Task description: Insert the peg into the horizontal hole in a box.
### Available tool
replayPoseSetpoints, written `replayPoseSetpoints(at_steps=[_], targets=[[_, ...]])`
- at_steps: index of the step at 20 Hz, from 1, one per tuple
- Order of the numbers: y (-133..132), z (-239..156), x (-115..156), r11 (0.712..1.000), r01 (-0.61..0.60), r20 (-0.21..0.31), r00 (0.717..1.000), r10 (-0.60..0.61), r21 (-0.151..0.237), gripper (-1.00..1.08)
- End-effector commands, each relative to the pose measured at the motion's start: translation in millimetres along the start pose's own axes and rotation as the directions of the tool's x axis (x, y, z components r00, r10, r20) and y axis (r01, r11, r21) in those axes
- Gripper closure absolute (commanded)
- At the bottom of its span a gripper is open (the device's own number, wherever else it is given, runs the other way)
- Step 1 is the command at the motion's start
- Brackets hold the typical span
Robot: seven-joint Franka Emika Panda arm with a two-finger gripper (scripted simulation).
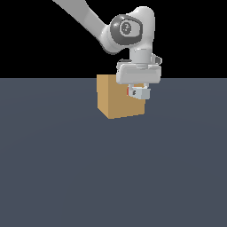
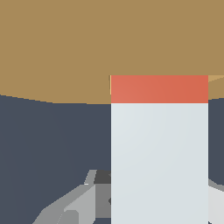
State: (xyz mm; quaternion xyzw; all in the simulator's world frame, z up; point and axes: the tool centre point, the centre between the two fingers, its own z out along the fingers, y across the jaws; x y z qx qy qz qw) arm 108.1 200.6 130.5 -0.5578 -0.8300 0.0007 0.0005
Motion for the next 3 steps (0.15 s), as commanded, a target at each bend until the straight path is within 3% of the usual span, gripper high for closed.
replayPoseSetpoints(at_steps=[1, 3], targets=[[1.1, -2.8, 8.3, 1.000, -0.002, 0.001, 1.000, 0.002, -0.005, 1.08], [1.2, -2.8, 10.3, 1.000, -0.002, 0.001, 1.000, 0.002, -0.005, 1.08]])
